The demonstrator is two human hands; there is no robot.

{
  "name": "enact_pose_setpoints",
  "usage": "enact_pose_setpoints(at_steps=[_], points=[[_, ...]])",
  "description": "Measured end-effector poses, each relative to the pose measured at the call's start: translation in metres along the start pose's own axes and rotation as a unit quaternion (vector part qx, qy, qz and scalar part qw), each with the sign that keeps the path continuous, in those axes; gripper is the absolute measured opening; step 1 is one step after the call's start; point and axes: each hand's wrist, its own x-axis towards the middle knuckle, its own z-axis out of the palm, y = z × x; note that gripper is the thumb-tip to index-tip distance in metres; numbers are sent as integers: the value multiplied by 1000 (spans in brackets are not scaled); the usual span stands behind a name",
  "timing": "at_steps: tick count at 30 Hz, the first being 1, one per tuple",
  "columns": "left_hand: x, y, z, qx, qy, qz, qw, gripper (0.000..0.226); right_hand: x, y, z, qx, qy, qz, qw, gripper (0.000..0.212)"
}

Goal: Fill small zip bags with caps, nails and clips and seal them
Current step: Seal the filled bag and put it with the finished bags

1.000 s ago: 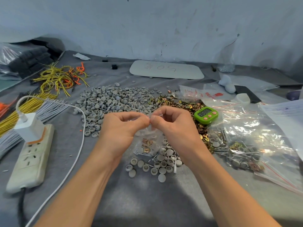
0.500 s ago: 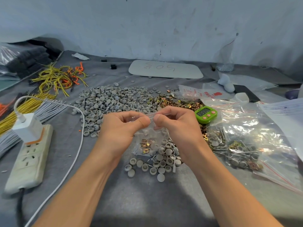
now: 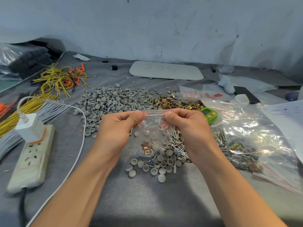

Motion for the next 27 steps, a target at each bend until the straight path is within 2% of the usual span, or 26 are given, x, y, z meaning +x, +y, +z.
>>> enact_pose_setpoints(at_steps=[2,6,11,14,20,23,25,27], points=[[0,-2,0,7,15,9,1000,26,-1,1,2,-2,0,0,1000,22],[-3,2,1,-2,26,20,999,6,-1,0,1,17,-5,1,1000,21],[-3,5,-4,-12,75,55,996,9,-3,1,-1,-17,-24,-23,999,16],[-2,2,-3,-19,52,47,997,8,-6,2,0,-11,-52,-33,998,10],[-2,0,0,-18,-1,31,999,8,-3,3,12,30,-31,-9,999,19],[-5,0,0,-5,-30,25,999,10,-2,4,12,31,-47,-12,998,23],[-5,0,2,-4,-22,23,999,2,-2,6,14,31,-63,-18,997,22],[-3,-1,2,-12,-1,32,999,19,-4,7,13,28,-89,-5,996,9]])
